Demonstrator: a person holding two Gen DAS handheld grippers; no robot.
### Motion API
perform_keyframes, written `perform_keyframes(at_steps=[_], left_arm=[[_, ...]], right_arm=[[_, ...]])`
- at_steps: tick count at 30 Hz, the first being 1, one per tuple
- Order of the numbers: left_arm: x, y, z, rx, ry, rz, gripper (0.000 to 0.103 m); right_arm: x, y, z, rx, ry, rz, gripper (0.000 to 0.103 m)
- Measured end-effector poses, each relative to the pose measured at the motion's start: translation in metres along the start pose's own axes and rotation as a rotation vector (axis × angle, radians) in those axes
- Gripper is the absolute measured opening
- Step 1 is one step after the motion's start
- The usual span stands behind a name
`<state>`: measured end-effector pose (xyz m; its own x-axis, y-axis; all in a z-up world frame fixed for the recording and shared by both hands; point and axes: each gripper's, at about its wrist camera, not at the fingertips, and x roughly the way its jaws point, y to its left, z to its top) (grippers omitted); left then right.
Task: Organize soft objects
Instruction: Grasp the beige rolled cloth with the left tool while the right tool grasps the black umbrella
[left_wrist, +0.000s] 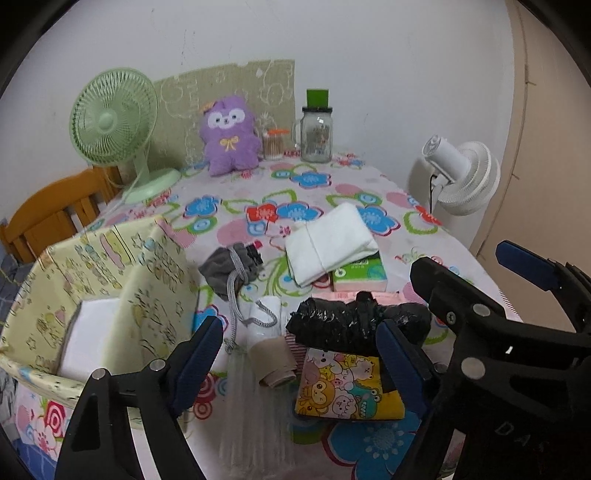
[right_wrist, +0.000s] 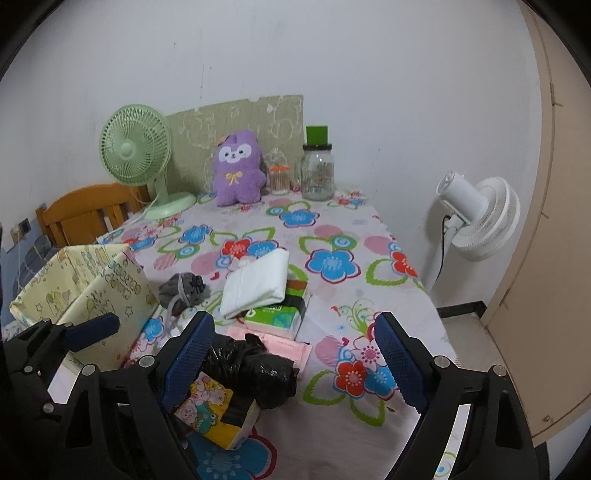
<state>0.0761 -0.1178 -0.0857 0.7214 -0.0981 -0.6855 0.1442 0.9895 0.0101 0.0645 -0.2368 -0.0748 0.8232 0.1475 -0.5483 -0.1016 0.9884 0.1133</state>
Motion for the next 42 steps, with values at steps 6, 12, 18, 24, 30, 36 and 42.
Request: perform_keyframes(at_steps=[6,12,18,24,30,36,42], left_arm=[[0.016,0.001,-0.002,-0.010,0.049,0.013,0.080],[0.029,0.004,-0.005,-0.019,0.081,0.036,0.073],[0.042,0.011,-0.007,-0.039,0.121,0.023,0.063],[0.050,0.015,-0.011,-0.049,0.147,0.002,0.051],[0.051,0.014,-0.015,-0.047,0.148,-0.020,0.044],[0.051,0.011,-0.015,-0.031,0.148,-0.026,0.030],[0.048,0.012,-0.015,-0.026,0.141,-0.016,0.022]], right_arm=[[0.018,0.002,-0.004,-0.009,0.045,0.020,0.091],[0.035,0.007,-0.006,-0.022,0.092,0.050,0.091],[0.051,0.012,-0.007,-0.025,0.146,0.077,0.091],[0.068,0.018,-0.010,-0.025,0.204,0.100,0.091],[0.085,0.022,-0.016,-0.003,0.275,0.137,0.078],[0.087,0.026,-0.019,0.011,0.304,0.184,0.047],[0.082,0.027,-0.020,0.011,0.297,0.202,0.029]])
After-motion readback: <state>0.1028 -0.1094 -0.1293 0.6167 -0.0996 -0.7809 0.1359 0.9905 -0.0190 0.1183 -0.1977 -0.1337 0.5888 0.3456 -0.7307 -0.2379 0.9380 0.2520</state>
